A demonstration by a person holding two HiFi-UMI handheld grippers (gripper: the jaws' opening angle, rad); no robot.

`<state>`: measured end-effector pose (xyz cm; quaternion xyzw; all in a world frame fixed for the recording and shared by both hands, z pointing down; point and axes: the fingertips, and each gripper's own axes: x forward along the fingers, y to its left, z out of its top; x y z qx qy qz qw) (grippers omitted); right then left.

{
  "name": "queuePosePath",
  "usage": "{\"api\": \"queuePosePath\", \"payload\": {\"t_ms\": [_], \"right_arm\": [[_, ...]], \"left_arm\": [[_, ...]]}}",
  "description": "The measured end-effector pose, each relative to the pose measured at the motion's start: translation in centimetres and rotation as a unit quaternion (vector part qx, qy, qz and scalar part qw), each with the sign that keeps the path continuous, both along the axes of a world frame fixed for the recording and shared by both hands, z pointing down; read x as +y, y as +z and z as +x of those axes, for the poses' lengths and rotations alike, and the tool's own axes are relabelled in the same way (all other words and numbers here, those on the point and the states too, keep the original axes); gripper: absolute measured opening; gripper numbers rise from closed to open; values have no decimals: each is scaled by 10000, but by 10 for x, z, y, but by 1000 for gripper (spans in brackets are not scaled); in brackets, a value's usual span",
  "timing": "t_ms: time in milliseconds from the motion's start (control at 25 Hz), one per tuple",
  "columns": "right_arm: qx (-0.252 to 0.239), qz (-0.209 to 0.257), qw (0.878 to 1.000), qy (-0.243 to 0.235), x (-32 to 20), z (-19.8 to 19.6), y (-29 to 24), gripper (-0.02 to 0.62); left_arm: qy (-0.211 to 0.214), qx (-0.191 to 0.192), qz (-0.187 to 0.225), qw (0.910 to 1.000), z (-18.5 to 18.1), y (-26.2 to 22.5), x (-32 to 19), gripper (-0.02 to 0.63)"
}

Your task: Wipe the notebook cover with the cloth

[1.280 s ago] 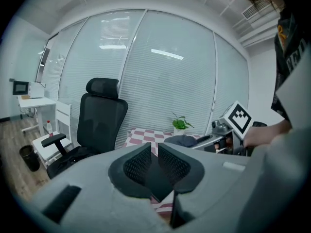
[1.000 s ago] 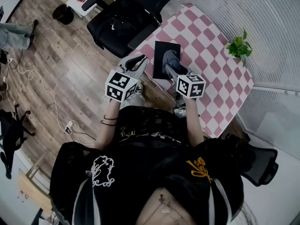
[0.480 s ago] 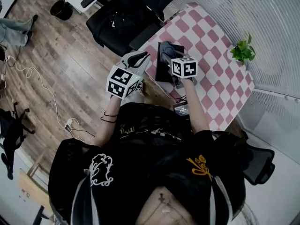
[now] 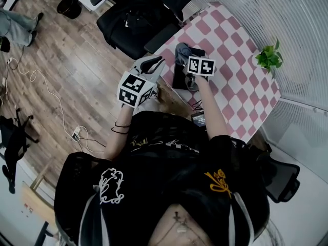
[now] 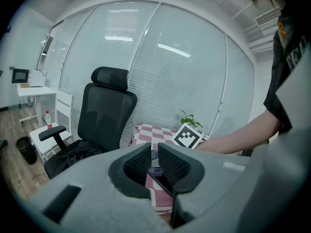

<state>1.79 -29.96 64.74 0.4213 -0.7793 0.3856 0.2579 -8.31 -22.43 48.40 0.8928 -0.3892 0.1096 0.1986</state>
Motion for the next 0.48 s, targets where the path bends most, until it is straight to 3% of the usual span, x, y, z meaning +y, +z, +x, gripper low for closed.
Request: {"api": "queuePosePath", "payload": {"t_ms": [480], "right_arm": [[249, 184, 9989, -362, 36, 5, 2, 133]], "left_arm": [[-41, -30, 78, 10000, 16, -6, 8, 38]]}}
